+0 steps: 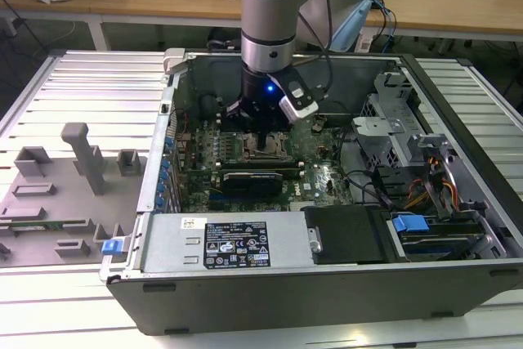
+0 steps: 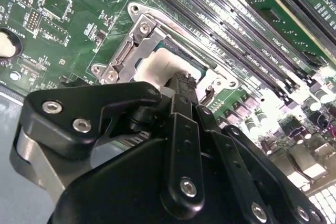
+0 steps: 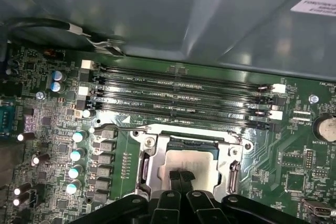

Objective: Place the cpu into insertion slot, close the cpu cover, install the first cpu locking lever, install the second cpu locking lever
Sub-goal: 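Close the cpu cover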

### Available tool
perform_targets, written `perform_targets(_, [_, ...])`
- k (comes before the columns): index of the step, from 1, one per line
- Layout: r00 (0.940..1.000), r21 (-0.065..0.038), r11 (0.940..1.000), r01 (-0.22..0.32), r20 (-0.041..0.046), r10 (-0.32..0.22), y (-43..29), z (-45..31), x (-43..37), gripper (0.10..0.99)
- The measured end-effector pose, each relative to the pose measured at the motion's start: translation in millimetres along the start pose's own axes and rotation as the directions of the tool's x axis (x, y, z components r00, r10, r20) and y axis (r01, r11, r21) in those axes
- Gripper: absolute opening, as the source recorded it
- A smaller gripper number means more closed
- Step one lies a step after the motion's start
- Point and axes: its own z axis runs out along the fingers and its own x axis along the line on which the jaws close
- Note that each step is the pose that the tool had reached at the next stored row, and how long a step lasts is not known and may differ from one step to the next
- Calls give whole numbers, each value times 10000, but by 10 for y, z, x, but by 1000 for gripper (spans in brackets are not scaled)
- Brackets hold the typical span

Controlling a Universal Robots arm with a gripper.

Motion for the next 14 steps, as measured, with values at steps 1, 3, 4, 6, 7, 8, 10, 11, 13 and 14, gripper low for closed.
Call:
perform_targets(1, [9999, -2, 9999, 142, -4, -142, 1, -1, 0, 106])
perform_targets(3, [9995, -6, 9995, 321, -8, -321, 8, 0, -13, 106])
perform_targets(4, [9995, -7, 9995, 320, -8, -320, 4, 2, -55, 106])
perform_targets(6, [9995, -6, 9995, 320, -8, -320, 3, 2, -96, 106])
perform_targets(7, [9995, -6, 9995, 321, -8, -321, 26, 3, -106, 106])
perform_targets(8, [9995, -6, 9995, 328, -8, -328, 41, 3, -109, 106])
perform_targets(10, [9993, -6, 9993, 368, -9, -368, 67, 4, -128, 106])
perform_targets(11, [9993, -7, 9993, 376, -10, -376, 66, 5, -146, 106])
perform_targets(13, [9993, -8, 9993, 376, -9, -376, 62, 7, -180, 106])
perform_targets(14, [9993, -8, 9993, 377, -9, -377, 60, 9, -197, 106])
